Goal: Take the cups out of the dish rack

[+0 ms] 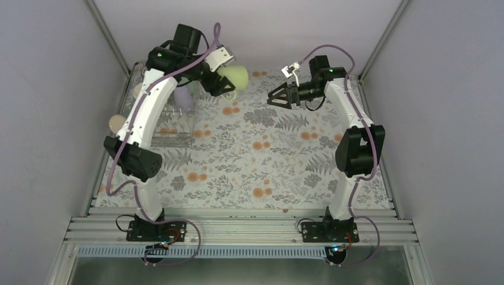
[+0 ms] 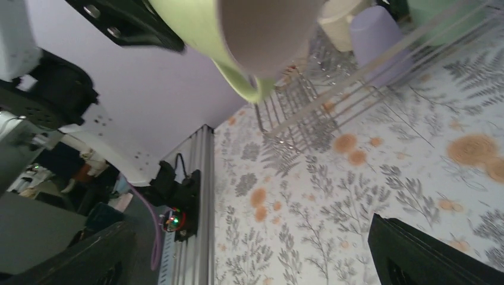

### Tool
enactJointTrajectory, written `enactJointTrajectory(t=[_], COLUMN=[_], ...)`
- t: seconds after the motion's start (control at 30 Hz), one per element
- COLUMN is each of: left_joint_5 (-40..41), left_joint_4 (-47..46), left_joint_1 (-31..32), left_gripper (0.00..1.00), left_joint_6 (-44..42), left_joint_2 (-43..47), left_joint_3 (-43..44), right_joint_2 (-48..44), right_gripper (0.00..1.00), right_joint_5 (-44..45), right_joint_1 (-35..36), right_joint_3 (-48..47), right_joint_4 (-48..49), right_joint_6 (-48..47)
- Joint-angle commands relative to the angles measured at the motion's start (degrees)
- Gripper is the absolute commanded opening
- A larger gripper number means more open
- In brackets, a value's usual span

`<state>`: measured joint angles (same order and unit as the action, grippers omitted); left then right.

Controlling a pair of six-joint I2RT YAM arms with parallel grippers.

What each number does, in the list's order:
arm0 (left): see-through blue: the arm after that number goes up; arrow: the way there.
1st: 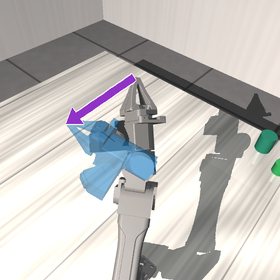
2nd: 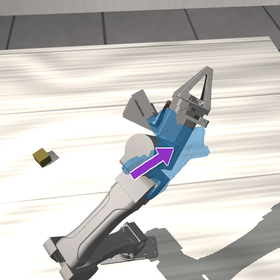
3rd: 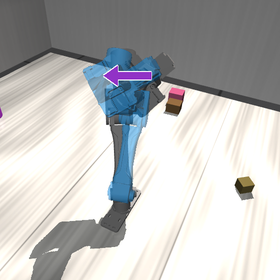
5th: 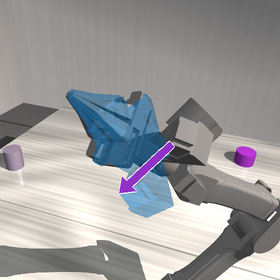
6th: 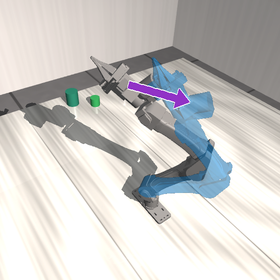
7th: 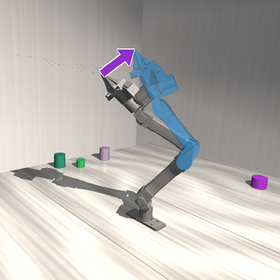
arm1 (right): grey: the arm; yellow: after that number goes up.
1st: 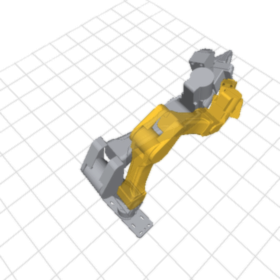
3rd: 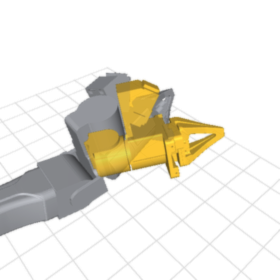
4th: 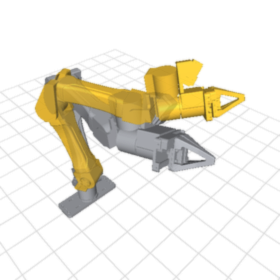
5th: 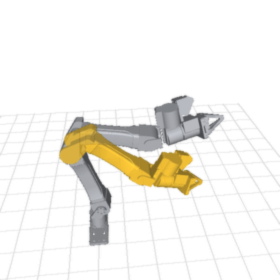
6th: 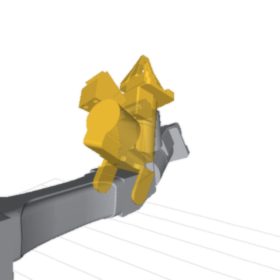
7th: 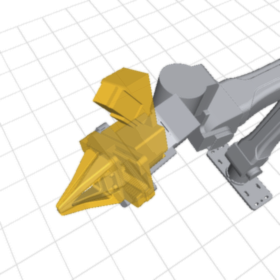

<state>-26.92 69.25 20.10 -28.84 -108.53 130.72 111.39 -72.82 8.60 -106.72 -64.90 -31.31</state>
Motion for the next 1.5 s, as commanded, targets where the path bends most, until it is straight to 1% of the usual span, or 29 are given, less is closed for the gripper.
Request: enactJointTrajectory(t=[0.0,0.13,0.23,0.3,0.43,0.6,0.73,0.87,1.0,1.13,1.3,1.47], left_joint_5=[-4.5,-5.6,-6.9,-7.5,-8.3,-8.5,-9.0,-7.7,-6.2,-5.5,-6.8,-7.0], left_joint_4=[-1.1,-2.2,-1.2,-0.9,-1.2,-0.8,-0.6,-0.5,-1.9,-1.9,-2.0,-2.5], left_joint_1=[2.6,3.8,4.7,5.3,6.5,7.4,7.5,7.5,7.5,7.5,7.6,8.3], left_gripper=[0.28,0.28,0.28,0.28,0.29,0.29,0.29,0.29,0.29,0.29,0.29,0.30], left_joint_6=[-0.6,-0.7,-0.9,-1.0,-0.8,-0.7,-0.8,-1.5,-2.1,-2.2,-1.3,-0.9], left_joint_2=[-2.1,-4.3,-7.7,-9.7,-13.1,-15.7,-15.5,-14.3,-11.2,-10.0,-9.9,-10.2], left_joint_3=[2.5,3.3,6.8,8.8,13.2,16.7,16.6,15.3,10.9,10.6,12.5,13.2], right_joint_2=[0.8,1.8,3.9,4.8,6.5,6.9,6.1,4.2,0.2,-2.5,-1.2,1.3], right_gripper=[1.00,1.00,1.00,1.00,1.00,1.00,1.00,1.00,1.00,1.00,1.00,1.00], right_joint_5=[-10.4,-10.7,-11.7,-11.6,-12.2,-12.4,-12.9,-10.4,-8.4,-5.1,-5.7,-9.2], right_joint_1=[0.5,0.7,0.7,0.7,0.8,0.8,0.8,0.2,-1.7,-3.0,-3.1,-3.0], right_joint_3=[-4.3,-6.8,-10.6,-11.4,-11.8,-12.2,-10.8,-10.2,-6.6,-3.8,-4.4,-7.5], right_joint_4=[-4.7,-0.4,-0.6,-0.5,-0.6,-3.1,-4.1,-5.1,-2.6,-0.9,-3.8,-7.1], right_joint_6=[-5.6,-0.8,0.1,0.6,0.7,-2.6,-4.0,-5.3,-4.4,-3.5,-4.9,-6.5])
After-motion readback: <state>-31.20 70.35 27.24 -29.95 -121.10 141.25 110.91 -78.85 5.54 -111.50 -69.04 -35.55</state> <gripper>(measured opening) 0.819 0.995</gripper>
